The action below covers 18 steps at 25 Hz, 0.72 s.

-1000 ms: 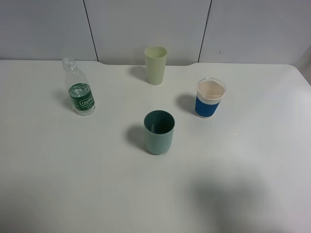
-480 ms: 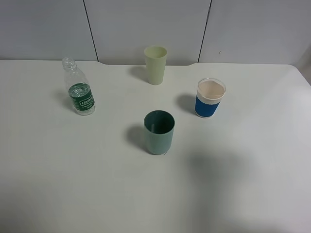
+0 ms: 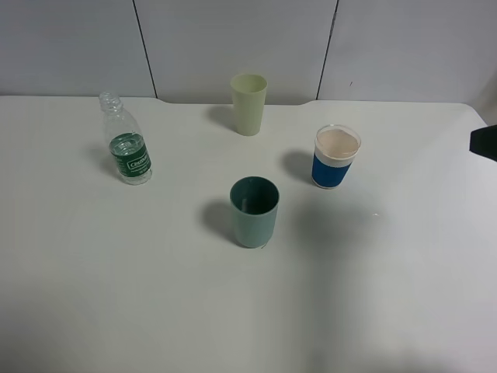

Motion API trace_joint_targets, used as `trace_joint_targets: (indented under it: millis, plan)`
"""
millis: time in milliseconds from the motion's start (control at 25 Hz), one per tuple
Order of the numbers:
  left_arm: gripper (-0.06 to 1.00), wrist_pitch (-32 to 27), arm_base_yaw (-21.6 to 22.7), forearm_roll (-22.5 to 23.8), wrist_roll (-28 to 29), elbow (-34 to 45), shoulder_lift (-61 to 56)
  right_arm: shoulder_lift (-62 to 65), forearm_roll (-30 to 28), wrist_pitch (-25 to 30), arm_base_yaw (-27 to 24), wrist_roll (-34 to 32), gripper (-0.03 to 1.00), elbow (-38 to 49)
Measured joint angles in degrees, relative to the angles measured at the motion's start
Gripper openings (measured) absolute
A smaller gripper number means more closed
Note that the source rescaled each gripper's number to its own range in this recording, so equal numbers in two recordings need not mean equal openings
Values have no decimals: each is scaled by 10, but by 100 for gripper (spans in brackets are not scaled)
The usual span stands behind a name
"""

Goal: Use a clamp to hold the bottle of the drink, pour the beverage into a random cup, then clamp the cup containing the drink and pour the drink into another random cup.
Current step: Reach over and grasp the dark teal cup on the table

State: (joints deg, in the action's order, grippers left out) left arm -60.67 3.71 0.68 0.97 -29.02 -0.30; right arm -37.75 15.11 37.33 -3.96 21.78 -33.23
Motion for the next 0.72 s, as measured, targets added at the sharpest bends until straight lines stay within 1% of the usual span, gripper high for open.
trace_joint_targets:
  millis: [280, 400, 440, 520, 640, 680, 720]
  plan:
    - [100, 0, 0, 0, 0, 0, 0, -44, 7, -33, 0, 15, 100, 0]
    - [100, 0, 0, 0, 0, 0, 0, -71, 8, -56, 0, 15, 100, 0]
    - [100, 0, 0, 0, 0, 0, 0, -95, 8, -72, 0, 16, 100, 0]
    - [100, 0, 0, 0, 0, 0, 0, -106, 8, -76, 0, 16, 100, 0]
    - [100, 0, 0, 0, -1, 0, 0, -151, 8, -108, 2, 16, 100, 0]
    - [100, 0, 0, 0, -1, 0, 0, -169, 2, -118, 10, 16, 100, 0]
    - [100, 0, 0, 0, -1, 0, 0, -189, -11, -133, 32, 16, 100, -1]
